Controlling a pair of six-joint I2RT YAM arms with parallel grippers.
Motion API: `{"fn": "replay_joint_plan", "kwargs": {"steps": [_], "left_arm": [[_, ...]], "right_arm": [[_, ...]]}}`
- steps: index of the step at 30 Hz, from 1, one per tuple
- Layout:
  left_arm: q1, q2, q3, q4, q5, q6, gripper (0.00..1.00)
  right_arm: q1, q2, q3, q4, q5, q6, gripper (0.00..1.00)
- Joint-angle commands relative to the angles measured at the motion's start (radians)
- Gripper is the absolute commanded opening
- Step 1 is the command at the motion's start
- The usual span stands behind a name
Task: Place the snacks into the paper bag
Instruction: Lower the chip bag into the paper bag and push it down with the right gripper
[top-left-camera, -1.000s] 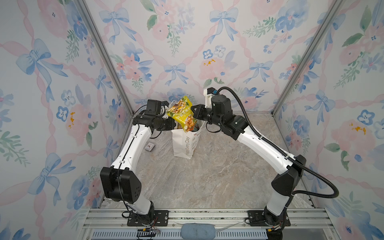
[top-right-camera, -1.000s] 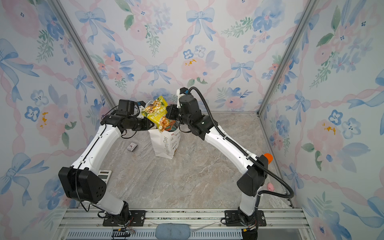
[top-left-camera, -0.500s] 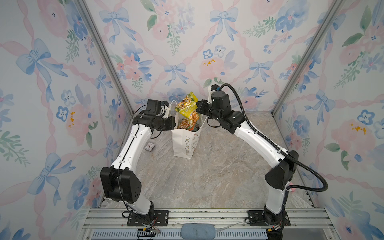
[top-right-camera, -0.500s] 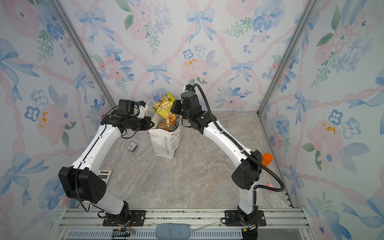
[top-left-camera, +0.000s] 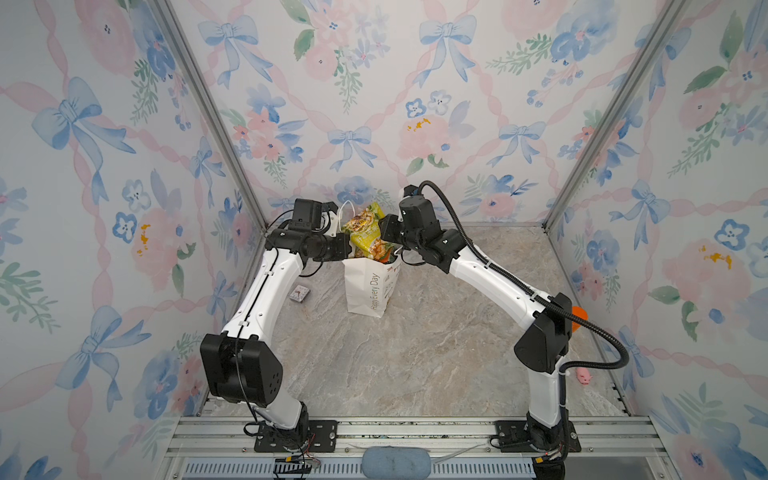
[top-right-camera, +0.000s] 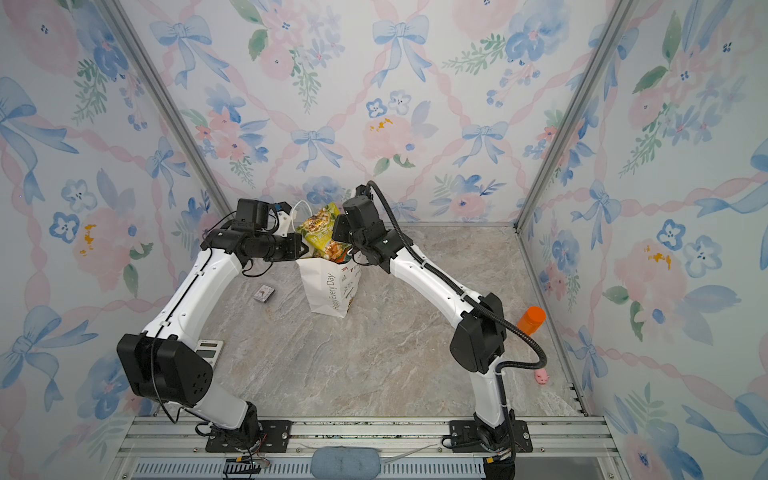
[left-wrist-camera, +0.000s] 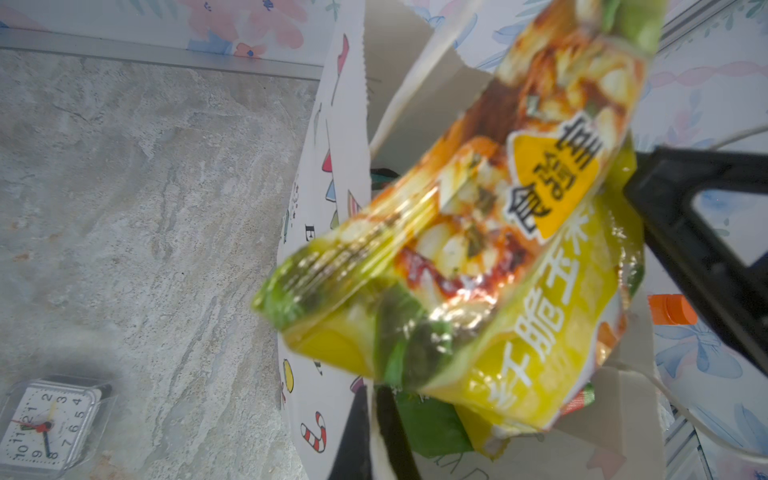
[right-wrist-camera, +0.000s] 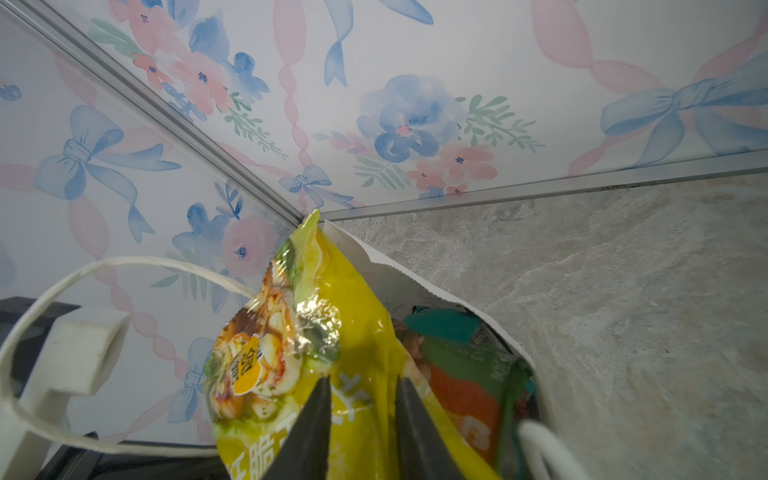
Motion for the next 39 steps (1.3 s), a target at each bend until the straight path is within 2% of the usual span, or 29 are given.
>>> {"fn": "replay_joint_plan", "kwargs": {"steps": [1, 5, 10, 13, 19, 21, 24, 26, 29, 31, 33, 36, 39], "left_arm": [[0.001, -0.015, -0.006, 0.025, 0.032, -0.005, 0.0], [0.003, -0.015, -0.006, 0.024, 0.032, -0.005, 0.0], [0.003, -0.013, -0.006, 0.024, 0.032, -0.006, 0.0], [0.003, -0.012, -0.007, 0.025, 0.031, -0.006, 0.0], [0.003, -0.013, -0.007, 0.024, 0.031, -0.006, 0.0], [0.002, -0.014, -0.006, 0.025, 0.031, -0.005, 0.0], [0.003, -0.014, -0.006, 0.024, 0.029, -0.005, 0.0], [0.003, -0.013, -0.006, 0.024, 0.028, -0.005, 0.0], [0.003, -0.013, -0.007, 0.025, 0.031, -0.006, 0.0], [0.003, -0.013, -0.006, 0.024, 0.03, -0.007, 0.0], [0.003, -0.014, -0.006, 0.024, 0.027, -0.006, 0.0], [0.003, -0.015, -0.006, 0.024, 0.03, -0.006, 0.0], [0.003, -0.013, -0.007, 0.024, 0.031, -0.007, 0.0]], "right_arm": [[0.025, -0.037, 0.024, -0.012, 0.03, -0.038, 0.56], [0.041, -0.088, 0.032, -0.026, 0.047, -0.134, 0.59], [0.055, -0.132, 0.037, -0.041, 0.004, -0.207, 0.6], [0.058, -0.126, 0.088, -0.121, -0.024, -0.247, 0.63], [0.034, -0.128, 0.125, -0.256, -0.132, -0.277, 0.69], [0.016, -0.156, 0.084, -0.247, -0.181, -0.263, 0.71], [-0.016, -0.198, 0.013, -0.187, -0.316, -0.243, 0.75], [-0.021, -0.196, 0.032, -0.217, -0.343, -0.259, 0.73], [-0.013, -0.164, 0.111, -0.316, -0.313, -0.317, 0.68], [-0.012, -0.128, 0.17, -0.379, -0.286, -0.342, 0.57], [-0.004, -0.087, 0.226, -0.428, -0.253, -0.358, 0.51], [0.021, -0.025, 0.299, -0.463, -0.194, -0.384, 0.45], [0.043, 0.052, 0.4, -0.49, -0.148, -0.385, 0.45]]}}
